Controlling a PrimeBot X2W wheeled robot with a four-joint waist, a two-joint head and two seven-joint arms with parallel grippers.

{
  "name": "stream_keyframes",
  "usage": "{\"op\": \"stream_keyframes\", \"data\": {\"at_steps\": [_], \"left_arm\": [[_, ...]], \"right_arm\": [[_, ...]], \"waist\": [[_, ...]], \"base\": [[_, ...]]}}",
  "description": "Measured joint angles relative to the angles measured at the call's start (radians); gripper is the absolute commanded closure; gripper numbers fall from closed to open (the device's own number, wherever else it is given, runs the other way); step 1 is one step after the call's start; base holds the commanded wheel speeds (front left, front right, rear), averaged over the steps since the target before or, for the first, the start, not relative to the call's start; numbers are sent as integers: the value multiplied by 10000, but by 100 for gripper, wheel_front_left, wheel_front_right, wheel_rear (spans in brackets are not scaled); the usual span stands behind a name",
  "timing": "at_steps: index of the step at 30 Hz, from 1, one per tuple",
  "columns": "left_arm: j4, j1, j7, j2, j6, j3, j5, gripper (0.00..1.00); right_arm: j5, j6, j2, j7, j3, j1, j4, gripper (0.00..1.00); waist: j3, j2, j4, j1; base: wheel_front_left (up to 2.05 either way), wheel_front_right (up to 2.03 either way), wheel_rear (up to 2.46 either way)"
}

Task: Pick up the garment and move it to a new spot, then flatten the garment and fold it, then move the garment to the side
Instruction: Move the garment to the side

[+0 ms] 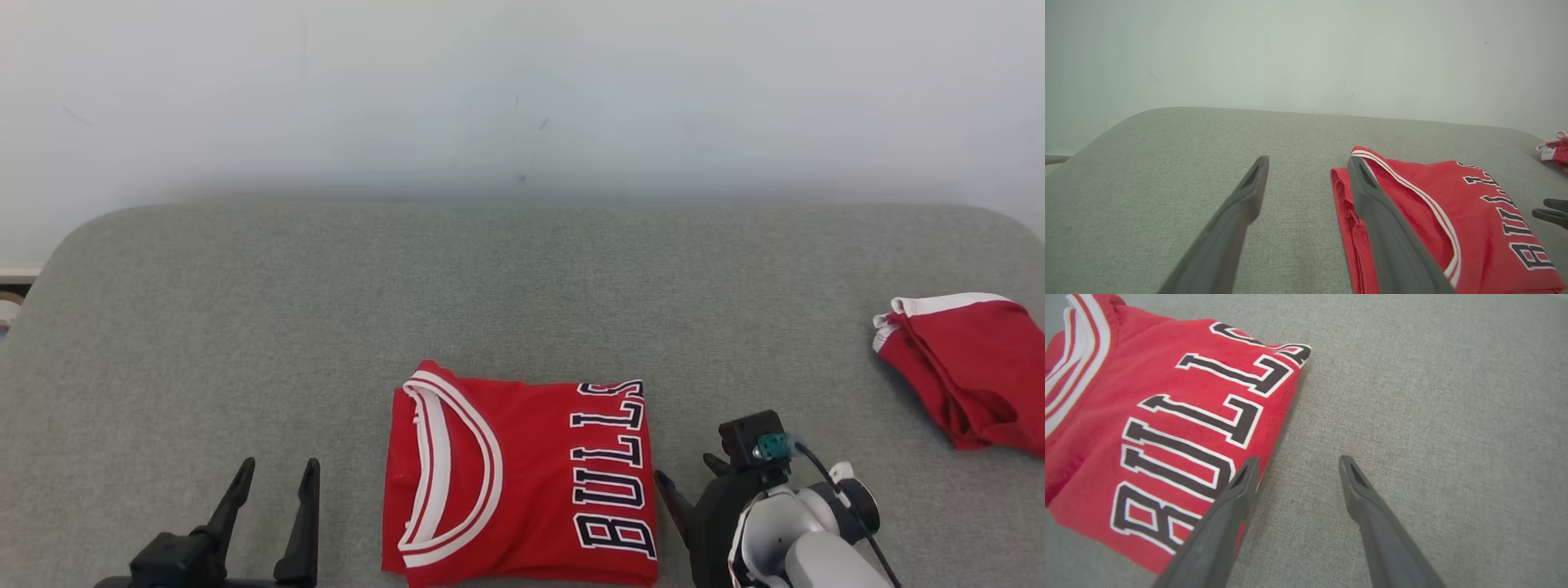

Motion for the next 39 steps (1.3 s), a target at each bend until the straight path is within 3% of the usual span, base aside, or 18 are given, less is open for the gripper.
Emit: {"op": "stream_keyframes", "data": {"at_steps": [12, 23, 39], "left_arm": [[10, -211, 2, -13, -79, -40, 0, 0], [61, -200, -2, 17, -63, 69, -4, 0], [-52, -546, 2, -6, -169, -132, -13, 0]], "right_arm": [[886, -104, 19, 750, 190, -612, 692, 0], [1486, -828, 19, 644, 612, -510, -61, 0], [2148, -1333, 21, 888, 1068, -848, 58, 0]], "waist": [[330, 0, 458, 0], [362, 0, 538, 0], [795, 0, 554, 0]], "base": [[0, 0, 0], [0, 0, 0], [0, 0, 0]]}}
